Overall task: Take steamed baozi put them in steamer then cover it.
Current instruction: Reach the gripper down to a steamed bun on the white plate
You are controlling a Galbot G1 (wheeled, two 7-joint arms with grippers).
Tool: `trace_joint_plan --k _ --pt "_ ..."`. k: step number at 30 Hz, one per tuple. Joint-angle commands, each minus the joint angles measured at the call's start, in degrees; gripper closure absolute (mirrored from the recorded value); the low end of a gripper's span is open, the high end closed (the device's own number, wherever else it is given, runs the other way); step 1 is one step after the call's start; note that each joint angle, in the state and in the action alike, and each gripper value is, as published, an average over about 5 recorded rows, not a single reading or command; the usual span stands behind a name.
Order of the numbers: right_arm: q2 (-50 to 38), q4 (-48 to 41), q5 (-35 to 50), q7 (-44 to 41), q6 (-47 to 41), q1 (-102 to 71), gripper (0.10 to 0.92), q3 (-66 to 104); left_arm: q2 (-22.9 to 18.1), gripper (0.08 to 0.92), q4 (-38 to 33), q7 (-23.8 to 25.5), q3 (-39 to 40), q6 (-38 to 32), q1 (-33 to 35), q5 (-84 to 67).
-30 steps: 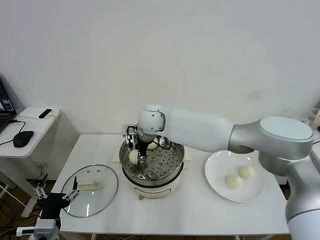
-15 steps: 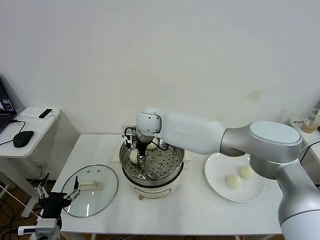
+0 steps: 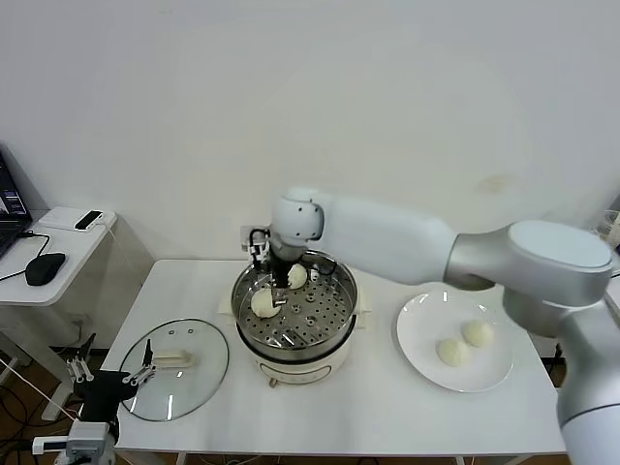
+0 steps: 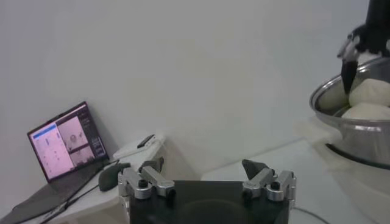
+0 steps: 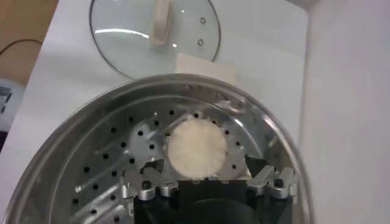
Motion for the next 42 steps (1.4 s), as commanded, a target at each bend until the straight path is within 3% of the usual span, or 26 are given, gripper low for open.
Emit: trace_joint_plan --k 1,11,21,31,42 --pt "-16.04 10.45 -5.15 -8.8 8.8 7.77 0.202 0.41 0.65 0.177 0.24 0.16 -0.48 0.21 -0.02 -0.74" --pt "-41.4 22.48 -15.47 -13.97 15.65 4.08 0.203 1.84 1.28 0.177 1.24 0.57 0.98 0.68 -1.13 -0.56" --pt "-57.32 24.26 -27.54 -15.94 20.82 -24.52 0.203 24.92 1.13 0.177 3.2 0.53 3.76 0.62 -2.28 0.82" --pt "-58.01 21.42 -35.94 -16.23 25.02 -49.88 0.203 42.99 1.14 0.177 3.33 0.45 3.81 0.55 -1.44 1.63" --pt "-48.22 12.84 -38.73 -12.12 24.78 -50.29 0.203 41.34 0.36 0.177 2.94 0.51 3.67 0.63 -1.04 2.58"
